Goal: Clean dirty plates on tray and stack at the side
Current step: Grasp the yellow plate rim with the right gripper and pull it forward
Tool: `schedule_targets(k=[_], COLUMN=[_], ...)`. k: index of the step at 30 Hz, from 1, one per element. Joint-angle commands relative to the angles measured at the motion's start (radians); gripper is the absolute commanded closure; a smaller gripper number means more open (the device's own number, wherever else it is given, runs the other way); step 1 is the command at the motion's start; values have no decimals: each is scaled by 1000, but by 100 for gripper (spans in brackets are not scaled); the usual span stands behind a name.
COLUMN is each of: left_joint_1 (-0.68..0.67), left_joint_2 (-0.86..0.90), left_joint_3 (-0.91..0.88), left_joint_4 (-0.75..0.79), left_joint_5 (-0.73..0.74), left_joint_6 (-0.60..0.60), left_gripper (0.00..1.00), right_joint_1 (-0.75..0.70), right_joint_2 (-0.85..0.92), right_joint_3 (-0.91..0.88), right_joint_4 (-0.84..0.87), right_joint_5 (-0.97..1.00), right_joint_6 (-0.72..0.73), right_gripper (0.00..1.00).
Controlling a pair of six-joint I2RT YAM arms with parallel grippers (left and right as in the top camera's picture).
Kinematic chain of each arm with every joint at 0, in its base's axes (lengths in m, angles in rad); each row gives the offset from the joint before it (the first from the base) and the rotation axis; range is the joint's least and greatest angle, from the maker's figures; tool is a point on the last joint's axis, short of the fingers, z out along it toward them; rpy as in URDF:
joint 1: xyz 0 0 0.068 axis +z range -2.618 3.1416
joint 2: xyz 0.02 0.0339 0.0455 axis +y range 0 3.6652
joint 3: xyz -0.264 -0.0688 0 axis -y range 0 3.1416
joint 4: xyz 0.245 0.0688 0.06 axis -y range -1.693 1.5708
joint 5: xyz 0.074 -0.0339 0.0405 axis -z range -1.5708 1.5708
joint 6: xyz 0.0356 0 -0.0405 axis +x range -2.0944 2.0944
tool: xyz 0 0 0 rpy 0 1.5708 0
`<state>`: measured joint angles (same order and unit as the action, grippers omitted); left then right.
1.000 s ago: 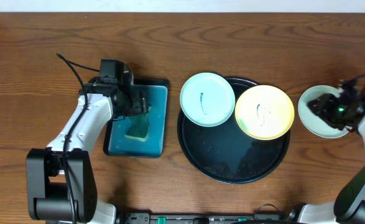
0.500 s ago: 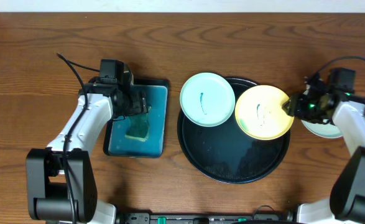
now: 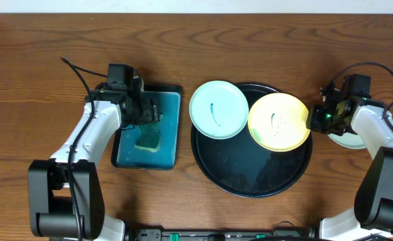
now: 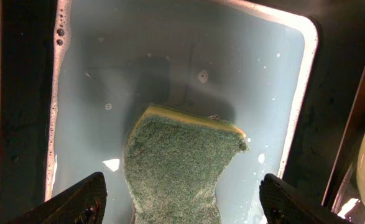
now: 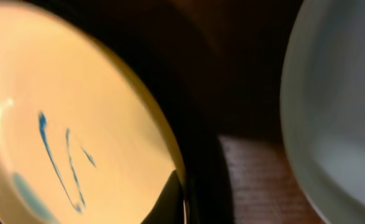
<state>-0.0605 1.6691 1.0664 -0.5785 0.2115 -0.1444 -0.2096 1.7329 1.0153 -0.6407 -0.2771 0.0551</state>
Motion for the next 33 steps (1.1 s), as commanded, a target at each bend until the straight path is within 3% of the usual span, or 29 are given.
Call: schedule_targets(k=[1,18,24,33], left_joint_1=[5,5,5,3], left_joint_2=[8,8,7,6], left_joint_3=[-2,-2,-2,-2], left_joint_4=[-3,-2,-3,-3], left_joint_5=[6,6,32,53], left_joint_6=[13,13,9,9], left_gripper=[21,21,29,29], right_joint_1=[10,10,21,95], right_joint_2=[3,-3,-3,-3], right_joint_3=[17,17,17,17], right_joint_4=[-31,-365,-423,-453], right_joint_5=[38,3,-69,-58], right_joint_6=[2,63,59,56], right_gripper=[99,99,99,99])
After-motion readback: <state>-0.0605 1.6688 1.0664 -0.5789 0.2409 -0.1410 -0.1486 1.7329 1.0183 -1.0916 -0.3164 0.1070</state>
